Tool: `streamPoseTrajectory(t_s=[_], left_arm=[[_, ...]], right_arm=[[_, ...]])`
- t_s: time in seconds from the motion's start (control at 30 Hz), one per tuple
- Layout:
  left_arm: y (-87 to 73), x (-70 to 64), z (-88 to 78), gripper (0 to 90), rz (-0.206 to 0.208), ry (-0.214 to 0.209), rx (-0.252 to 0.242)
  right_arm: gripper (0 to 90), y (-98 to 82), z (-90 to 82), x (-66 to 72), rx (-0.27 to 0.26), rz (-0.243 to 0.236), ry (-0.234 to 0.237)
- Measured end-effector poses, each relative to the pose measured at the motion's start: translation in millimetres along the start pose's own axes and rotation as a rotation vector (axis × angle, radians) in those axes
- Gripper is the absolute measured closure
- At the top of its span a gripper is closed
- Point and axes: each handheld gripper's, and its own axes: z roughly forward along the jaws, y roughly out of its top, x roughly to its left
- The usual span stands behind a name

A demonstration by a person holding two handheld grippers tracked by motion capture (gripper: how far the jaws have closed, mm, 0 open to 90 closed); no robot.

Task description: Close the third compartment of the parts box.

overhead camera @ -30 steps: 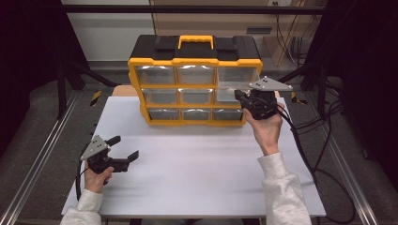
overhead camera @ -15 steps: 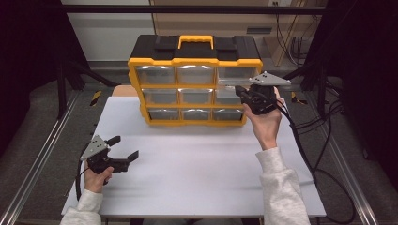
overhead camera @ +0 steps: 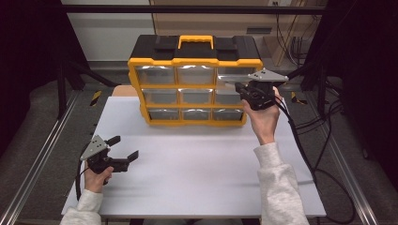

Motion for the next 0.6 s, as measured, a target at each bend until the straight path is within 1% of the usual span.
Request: streamPoseTrajectory(t_s=[0.2, 0.33, 0.6], left_arm=[[0.1, 0.3, -0.4, 1.6, 0.000, -0.001, -0.003], [0.1, 0.4, -0.4, 1.6, 0.000, -0.001, -0.003], [0.1, 0.2, -0.2, 1.6, -0.001, 0.000, -0.003]], right_arm=[[90.0, 0.6, 4.7, -2.2, 0.006, 0.004, -0.008], [90.0, 0.2, 6.6, -2.7, 0.011, -0.003, -0.020], [90.0, 1.1, 10.6, -5.0, 0.006, 0.002, -0.028]])
